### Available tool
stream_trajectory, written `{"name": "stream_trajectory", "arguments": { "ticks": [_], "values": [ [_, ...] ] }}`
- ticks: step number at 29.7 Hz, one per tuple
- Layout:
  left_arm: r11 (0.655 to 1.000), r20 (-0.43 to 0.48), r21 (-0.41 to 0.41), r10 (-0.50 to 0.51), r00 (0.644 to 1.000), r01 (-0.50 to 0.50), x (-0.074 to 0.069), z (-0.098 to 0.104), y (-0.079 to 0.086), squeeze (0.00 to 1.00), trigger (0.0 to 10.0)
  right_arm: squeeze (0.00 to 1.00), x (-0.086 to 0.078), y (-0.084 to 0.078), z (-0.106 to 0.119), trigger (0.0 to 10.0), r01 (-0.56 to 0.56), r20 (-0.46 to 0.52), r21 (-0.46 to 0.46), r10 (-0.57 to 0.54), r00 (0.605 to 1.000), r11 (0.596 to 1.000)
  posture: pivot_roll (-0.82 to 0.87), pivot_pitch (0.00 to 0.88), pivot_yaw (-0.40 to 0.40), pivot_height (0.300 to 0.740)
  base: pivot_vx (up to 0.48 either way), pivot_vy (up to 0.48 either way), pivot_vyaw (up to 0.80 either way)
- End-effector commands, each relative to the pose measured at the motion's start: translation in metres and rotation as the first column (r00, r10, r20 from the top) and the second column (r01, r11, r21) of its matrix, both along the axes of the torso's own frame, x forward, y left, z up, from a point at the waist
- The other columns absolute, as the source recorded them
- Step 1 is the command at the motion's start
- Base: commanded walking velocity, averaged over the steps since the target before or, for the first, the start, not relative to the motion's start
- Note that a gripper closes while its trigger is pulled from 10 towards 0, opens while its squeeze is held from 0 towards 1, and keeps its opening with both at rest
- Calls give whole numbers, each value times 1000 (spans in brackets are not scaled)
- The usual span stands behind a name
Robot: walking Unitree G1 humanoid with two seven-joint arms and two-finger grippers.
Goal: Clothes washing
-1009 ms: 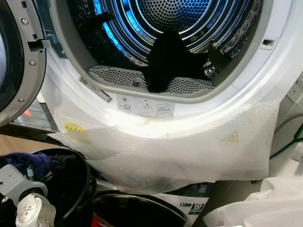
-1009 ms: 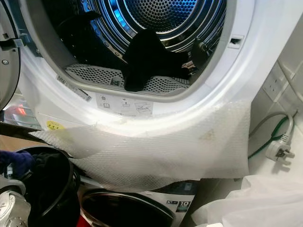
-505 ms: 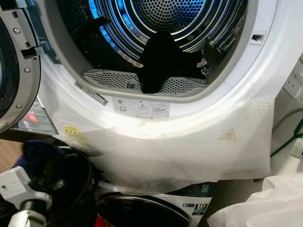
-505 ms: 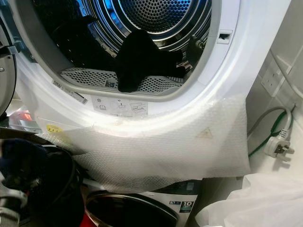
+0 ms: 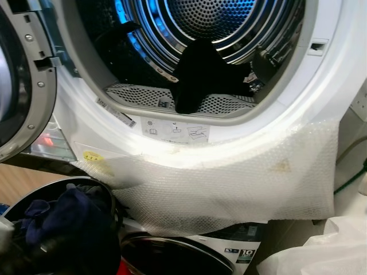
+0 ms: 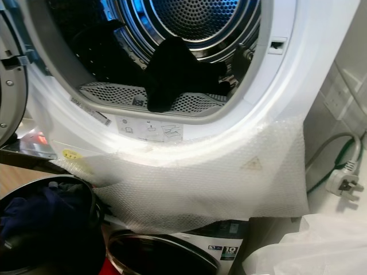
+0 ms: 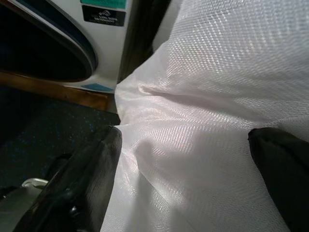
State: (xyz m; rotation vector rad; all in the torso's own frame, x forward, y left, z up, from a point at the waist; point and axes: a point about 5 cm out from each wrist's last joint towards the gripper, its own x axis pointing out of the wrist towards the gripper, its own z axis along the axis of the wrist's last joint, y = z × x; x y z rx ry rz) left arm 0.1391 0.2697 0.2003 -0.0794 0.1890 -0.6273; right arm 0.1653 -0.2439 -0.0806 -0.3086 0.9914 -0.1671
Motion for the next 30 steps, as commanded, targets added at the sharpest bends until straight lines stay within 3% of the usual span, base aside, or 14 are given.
{"name": "stream_trajectory", "arguments": {
  "ticks": [1,3,7,10,14,18,20,23,26,27,30],
  "values": [
    [997,10,-9,-73,997,73,0,9,-6,0,0,0,2,0,1,10000,8,3,6,-8,1000,1000,225,0,-10,740,0,0,0],
    [969,23,34,-245,969,245,4,26,-19,0,0,0,2,1,0,10000,16,6,10,-16,1000,1000,230,0,-9,740,0,0,0],
    [914,81,56,-406,910,402,19,50,-35,0,0,0,0,2,-1,10000,13,-3,10,-13,1000,1000,242,0,-10,740,0,0,0],
    [867,97,8,-497,862,499,33,50,-51,0,0,0,-2,4,-2,10000,22,-7,10,-21,1000,1000,218,0,7,740,0,0,0],
    [835,98,-11,-546,832,550,40,45,-62,0,0,0,-2,4,-2,10000,36,-2,13,-36,999,999,195,0,16,740,0,0,0],
    [733,111,-60,-669,734,677,60,31,-93,0,0,0,0,7,-2,10000,50,11,24,-50,999,998,169,0,17,740,0,0,0],
    [719,112,-67,-684,721,692,62,30,-97,0,0,0,0,8,-2,10000,51,10,25,-51,999,998,169,0,17,740,0,0,0],
    [649,155,-84,-741,654,756,77,28,-122,0,0,0,-2,11,-4,10000,58,9,34,-58,998,998,147,0,17,740,0,0,0],
    [646,189,-46,-743,642,762,90,30,-133,0,0,0,-2,11,-4,10000,60,9,35,-60,998,998,147,0,13,740,0,0,0],
    [672,212,-20,-721,660,740,98,34,-137,0,0,0,-2,11,-4,10000,61,11,34,-62,998,998,142,0,11,740,0,0,0],
    [697,258,8,-694,672,717,107,42,-140,0,0,0,-2,11,-3,10000,62,12,34,-62,998,998,141,0,12,740,0,0,0]
  ]
}}
